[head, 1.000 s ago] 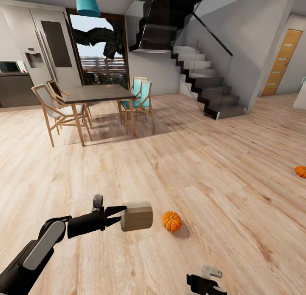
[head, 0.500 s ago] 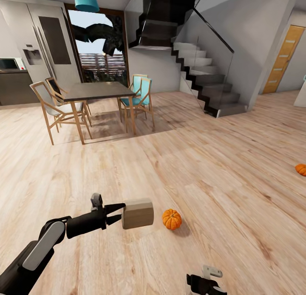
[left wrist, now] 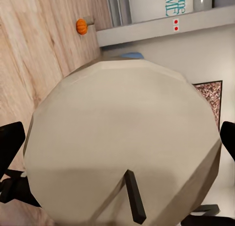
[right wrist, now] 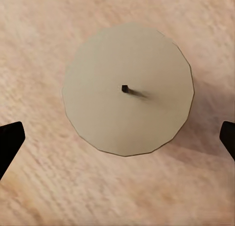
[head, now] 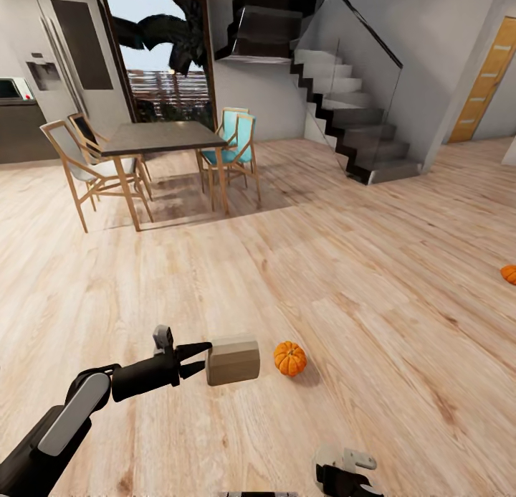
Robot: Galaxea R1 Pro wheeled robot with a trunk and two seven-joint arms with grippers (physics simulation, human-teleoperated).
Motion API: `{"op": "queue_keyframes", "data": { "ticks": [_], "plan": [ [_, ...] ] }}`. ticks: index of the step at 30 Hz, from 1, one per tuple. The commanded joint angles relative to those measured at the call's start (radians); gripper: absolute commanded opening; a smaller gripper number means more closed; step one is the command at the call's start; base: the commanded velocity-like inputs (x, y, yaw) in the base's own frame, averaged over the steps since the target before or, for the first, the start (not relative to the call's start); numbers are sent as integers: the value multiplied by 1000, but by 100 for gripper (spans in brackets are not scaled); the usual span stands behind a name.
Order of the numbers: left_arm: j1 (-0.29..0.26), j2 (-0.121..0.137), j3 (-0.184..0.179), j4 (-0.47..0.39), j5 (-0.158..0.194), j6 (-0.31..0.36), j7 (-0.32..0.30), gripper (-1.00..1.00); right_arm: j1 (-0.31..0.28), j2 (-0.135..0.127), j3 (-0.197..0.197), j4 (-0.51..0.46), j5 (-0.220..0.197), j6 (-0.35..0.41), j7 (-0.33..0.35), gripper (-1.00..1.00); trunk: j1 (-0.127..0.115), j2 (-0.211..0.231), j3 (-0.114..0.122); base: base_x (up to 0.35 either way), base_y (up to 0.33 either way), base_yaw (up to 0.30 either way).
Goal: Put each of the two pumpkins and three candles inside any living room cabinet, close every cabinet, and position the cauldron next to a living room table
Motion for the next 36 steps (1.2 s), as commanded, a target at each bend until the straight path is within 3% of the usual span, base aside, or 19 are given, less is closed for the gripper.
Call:
{"op": "queue_keyframes", "data": {
  "ticks": [1,14,36],
  "plan": [
    [-1,0,-1,0,3,3,-4,-100,-1,0,9,0,-10,-4,-5,100,0,-1,-5,0,0,0],
    [-1,0,-1,0,3,3,-4,-100,-1,0,9,0,-9,-4,-5,100,6,-4,-55,0,0,0],
    [-1,0,-3,-6,4,3,-4,-100,-1,1,10,0,-8,-2,-4,100,6,-4,-55,26,0,0]
  ]
}}
